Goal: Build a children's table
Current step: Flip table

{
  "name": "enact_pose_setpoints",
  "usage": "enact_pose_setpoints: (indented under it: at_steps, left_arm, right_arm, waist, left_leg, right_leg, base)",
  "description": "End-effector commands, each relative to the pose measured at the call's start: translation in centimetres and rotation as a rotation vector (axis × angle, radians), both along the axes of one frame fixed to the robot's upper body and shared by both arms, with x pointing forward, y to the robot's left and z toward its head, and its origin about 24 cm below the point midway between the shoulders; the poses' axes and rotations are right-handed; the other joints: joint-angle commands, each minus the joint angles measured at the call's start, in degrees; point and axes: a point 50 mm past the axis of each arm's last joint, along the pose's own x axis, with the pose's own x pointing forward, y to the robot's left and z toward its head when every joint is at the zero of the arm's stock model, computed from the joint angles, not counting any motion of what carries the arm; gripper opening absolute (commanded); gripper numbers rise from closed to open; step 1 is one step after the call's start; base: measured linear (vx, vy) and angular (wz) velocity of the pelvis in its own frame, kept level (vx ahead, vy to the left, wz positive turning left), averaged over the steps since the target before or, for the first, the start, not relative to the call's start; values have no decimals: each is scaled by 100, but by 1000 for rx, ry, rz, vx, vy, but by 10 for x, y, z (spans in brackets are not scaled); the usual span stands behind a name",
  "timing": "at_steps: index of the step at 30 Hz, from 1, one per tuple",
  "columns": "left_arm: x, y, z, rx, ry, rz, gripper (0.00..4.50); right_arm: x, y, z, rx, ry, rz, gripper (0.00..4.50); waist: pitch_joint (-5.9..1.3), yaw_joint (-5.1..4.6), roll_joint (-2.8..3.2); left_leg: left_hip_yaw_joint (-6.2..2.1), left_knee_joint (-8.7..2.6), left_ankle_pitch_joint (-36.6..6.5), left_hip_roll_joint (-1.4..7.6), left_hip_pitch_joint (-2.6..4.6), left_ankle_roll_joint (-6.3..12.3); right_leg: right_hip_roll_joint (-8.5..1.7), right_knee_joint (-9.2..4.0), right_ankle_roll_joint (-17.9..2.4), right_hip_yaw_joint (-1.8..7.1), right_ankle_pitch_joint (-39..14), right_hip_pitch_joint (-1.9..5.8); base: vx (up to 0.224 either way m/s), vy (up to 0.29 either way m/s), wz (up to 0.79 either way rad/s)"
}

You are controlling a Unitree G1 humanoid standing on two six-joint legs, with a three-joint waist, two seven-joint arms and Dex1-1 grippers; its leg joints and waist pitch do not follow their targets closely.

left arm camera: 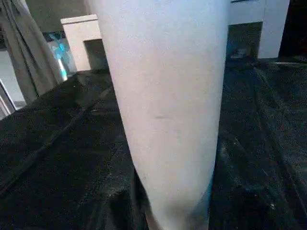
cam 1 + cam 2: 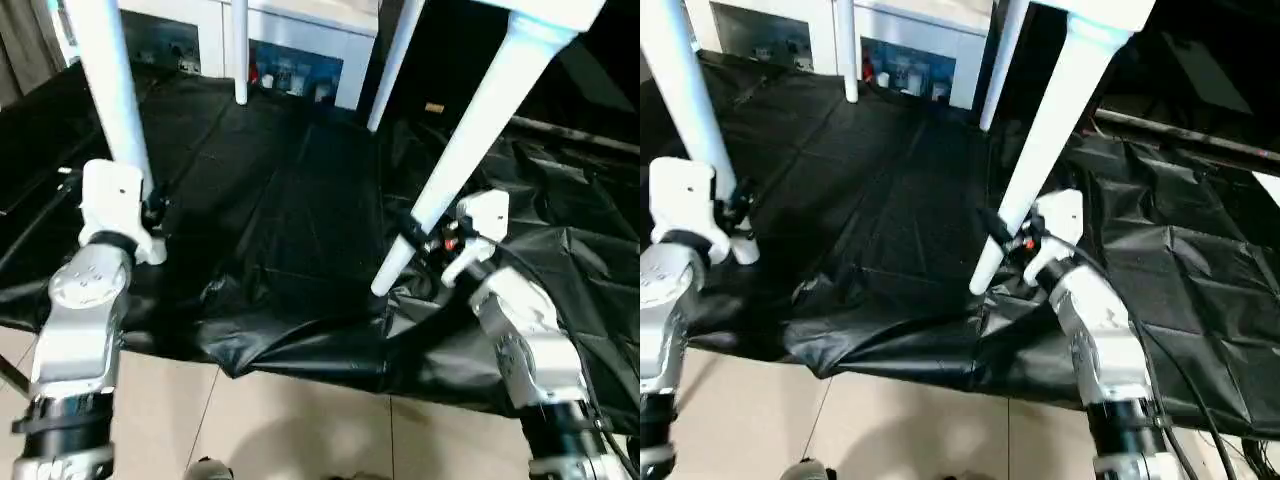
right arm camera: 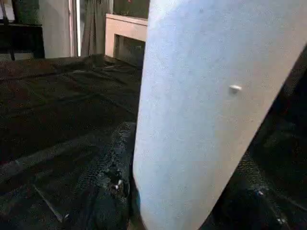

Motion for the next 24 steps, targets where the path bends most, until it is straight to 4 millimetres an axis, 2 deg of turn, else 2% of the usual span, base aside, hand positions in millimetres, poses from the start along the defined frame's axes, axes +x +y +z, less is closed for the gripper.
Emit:
enact_pose_setpoints:
  at_steps: [1,2,3,4,5,6,7,8,9,10,11,12,14,15,17,18,19,23,24]
  left_arm:
    - [-2,-18,-15,41,84,-118,229]
    - [-4,-17,-18,31,89,-122,233]
    - [-5,-15,-19,15,88,-118,242]
    - [-5,-15,-19,13,88,-117,267]
    - [-8,-13,-21,-17,88,-119,267]
    - [-13,-10,-24,-58,82,-125,274]
    - [-16,-9,-26,-85,79,-130,277]
    - [-18,-8,-28,-106,77,-134,284]
    - [-21,-6,-30,-108,79,-134,296]
    - [-28,-2,-35,-112,82,-130,310]
    - [-33,0,-37,-127,73,-121,320]
    - [-39,2,-39,-152,60,-118,323]
    - [-43,4,-39,-173,47,-116,329]
    - [-48,4,-40,-188,40,-111,355]
    - [-60,2,-43,-230,23,-119,365]
    - [-71,-3,-46,-262,18,-143,369]
    - [-74,-4,-47,-266,18,-149,381]
    - [-89,-13,-51,-281,5,-150,424]
    - [-96,-17,-52,-324,-4,-104,435]
  right_arm:
    - [-6,22,-4,-83,8,119,232]
    - [-5,21,-4,-77,12,110,232]
    - [-5,19,-4,-69,18,96,235]
    - [-5,19,-3,-68,19,95,261]
    - [-6,18,-3,-60,21,83,261]
    - [-7,16,-2,-46,22,65,273]
    - [-9,14,-1,-38,24,55,278]
    - [-10,13,-1,-31,26,48,283]
    - [-12,12,-2,-26,28,41,292]
    - [-18,8,-3,-18,35,26,305]
    - [-22,6,-5,-16,40,16,316]
    - [-27,3,-7,-11,48,1,324]
    - [-31,1,-9,-8,56,-11,332]
    - [-35,-2,-10,-6,63,-24,351]
    - [-45,-8,-13,-3,74,-51,362]
    - [-54,-14,-14,2,82,-81,368]
    - [-56,-16,-15,4,84,-88,380]
    - [-67,-29,-17,-11,89,-189,416]
    - [-70,-39,-21,-47,117,-273,418]
  waist:
    - [-265,-8,190]
    - [-264,-20,141]
    - [-268,-21,144]
    - [-269,-23,153]
    - [-271,-27,141]
    - [-270,-16,147]
    - [-271,-6,219]
    - [-281,-12,184]
    - [-278,-13,178]
    - [-286,12,274]
    - [-293,-2,218]
    - [-281,23,254]
    - [-270,19,242]
    - [-273,21,254]
    - [-249,21,275]
    - [-219,15,263]
    - [-214,23,243]
    - [-175,-20,243]
    - [-158,-38,234]
  left_leg:
    - [-21,-513,-2614,14,183,-367]
    - [-16,-505,-2617,14,176,-360]
    - [-19,-505,-2556,12,173,-360]
    - [-20,-506,-2545,11,171,-361]
    - [-16,-506,-2521,14,164,-360]
    - [-11,-503,-2485,12,167,-360]
    - [-15,-514,-2497,16,170,-375]
    - [-6,-508,-2465,14,163,-363]
    - [-4,-512,-2462,12,155,-360]
    - [-13,-518,-2422,15,170,-358]
    - [2,-511,-2356,19,155,-333]
    - [0,-529,-2312,24,143,-325]
    - [8,-538,-2400,29,146,-315]
    - [6,-540,-2500,30,156,-322]
    - [-3,-548,-2687,30,161,-324]
    - [-8,-556,-2845,33,156,-323]
    - [-12,-554,-2910,43,148,-315]
    - [-33,-542,-3215,12,163,-325]
    - [-41,-538,-3287,27,165,-361]
  right_leg:
    - [-181,-482,-494,121,-2166,79]
    - [-179,-491,-462,118,-2222,76]
    - [-189,-480,-429,127,-2262,77]
    - [-188,-481,-429,129,-2245,78]
    - [-187,-479,-428,131,-2213,81]
    - [-191,-478,-437,136,-2160,77]
    - [-187,-466,-452,142,-2087,73]
    - [-177,-469,-463,141,-1990,77]
    - [-174,-472,-464,140,-1974,82]
    - [-171,-462,-456,147,-1847,83]
    - [-168,-468,-456,148,-1727,99]
    - [-169,-458,-483,153,-1609,116]
    - [-150,-460,-509,151,-1611,105]
    - [-150,-469,-495,149,-1691,101]
    - [-161,-503,-457,149,-1930,85]
    - [-168,-537,-402,148,-2172,76]
    - [-186,-561,-334,156,-2365,80]
    - [-161,-652,-79,131,-3058,9]
    - [-172,-681,-23,129,-3278,1]
  base:
    - [0,0,0]
    - [0,0,0]
    - [0,0,0]
    - [0,0,0]
    - [0,0,0]
    - [0,0,0]
    - [0,0,0]
    - [0,0,0]
    - [0,0,0]
    - [0,0,0]
    - [0,0,0]
    - [0,0,0]
    - [0,0,0]
    - [0,0,0]
    - [0,0,0]
    - [0,0,0]
    - [0,0,0]
    - [0,0,0]
    - [0,0,0]
